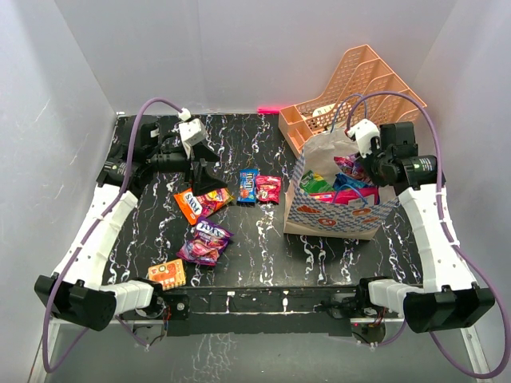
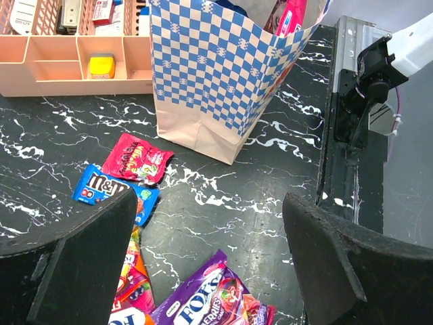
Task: Place the snacks into the paper bag
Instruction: Place the snack in the paper bag, then pick up the snack from the center of the board, then place the snack in the paper bag.
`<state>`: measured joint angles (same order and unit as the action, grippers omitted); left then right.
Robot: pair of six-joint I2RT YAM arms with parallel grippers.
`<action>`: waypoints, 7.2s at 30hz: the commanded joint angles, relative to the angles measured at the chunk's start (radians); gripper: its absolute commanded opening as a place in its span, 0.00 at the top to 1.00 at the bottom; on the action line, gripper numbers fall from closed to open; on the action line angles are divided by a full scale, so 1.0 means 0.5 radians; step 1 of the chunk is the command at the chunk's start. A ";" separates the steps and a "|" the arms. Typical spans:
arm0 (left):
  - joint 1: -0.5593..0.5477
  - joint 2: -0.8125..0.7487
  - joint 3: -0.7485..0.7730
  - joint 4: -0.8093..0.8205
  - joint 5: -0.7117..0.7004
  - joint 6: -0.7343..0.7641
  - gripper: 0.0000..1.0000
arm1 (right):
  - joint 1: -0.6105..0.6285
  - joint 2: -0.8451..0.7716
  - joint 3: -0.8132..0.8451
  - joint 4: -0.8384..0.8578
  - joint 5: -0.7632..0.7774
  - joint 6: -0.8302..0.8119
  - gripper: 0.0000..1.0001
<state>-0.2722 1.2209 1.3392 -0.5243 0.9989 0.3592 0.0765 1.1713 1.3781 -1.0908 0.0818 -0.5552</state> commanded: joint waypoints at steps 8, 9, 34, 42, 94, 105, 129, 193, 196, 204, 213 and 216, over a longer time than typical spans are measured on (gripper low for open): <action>0.014 -0.092 -0.031 0.012 0.072 0.025 0.13 | -0.058 0.029 0.027 0.098 -0.005 -0.063 0.68; 0.016 -0.091 -0.033 0.013 0.073 0.026 0.13 | -0.063 0.030 0.030 0.098 -0.009 -0.067 0.67; 0.017 -0.079 -0.172 0.033 -0.557 -0.072 0.09 | -0.076 0.150 0.406 0.099 -0.312 0.014 0.33; 0.033 -0.009 -0.282 -0.100 -1.115 -0.130 0.08 | -0.076 0.210 0.564 0.144 -0.540 0.121 0.27; 0.303 1.630 0.297 0.080 -0.872 -0.006 0.16 | -0.062 0.022 0.217 0.503 -1.244 0.276 0.04; 0.244 1.662 0.153 0.098 -0.903 -0.041 0.45 | -0.061 0.003 0.162 0.510 -1.250 0.260 0.04; 0.241 1.487 0.174 0.016 -0.957 0.001 1.00 | -0.064 0.006 0.121 0.534 -1.220 0.240 0.04; -0.079 0.055 0.202 0.486 -0.543 -0.862 1.00 | 0.939 1.007 0.713 1.173 -1.709 0.504 0.10; -0.079 0.038 0.175 0.503 -0.521 -0.890 1.00 | 0.945 1.025 0.728 1.190 -1.861 0.553 0.22; -0.074 -0.059 0.066 0.547 -0.503 -0.889 1.00 | 0.945 0.994 0.704 1.237 -1.971 0.649 0.50; -0.001 -0.123 0.005 0.650 -0.387 -0.969 0.81 | 0.943 0.856 0.617 1.273 -1.968 0.663 0.81; 0.079 -0.154 0.005 0.667 -0.348 -0.970 0.63 | 0.928 0.796 0.615 1.260 -1.912 0.657 0.81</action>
<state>-0.2779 1.1954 1.3403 -0.2485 0.7643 -0.1093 0.5495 1.6577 1.6852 -0.5133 -0.8902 -0.2321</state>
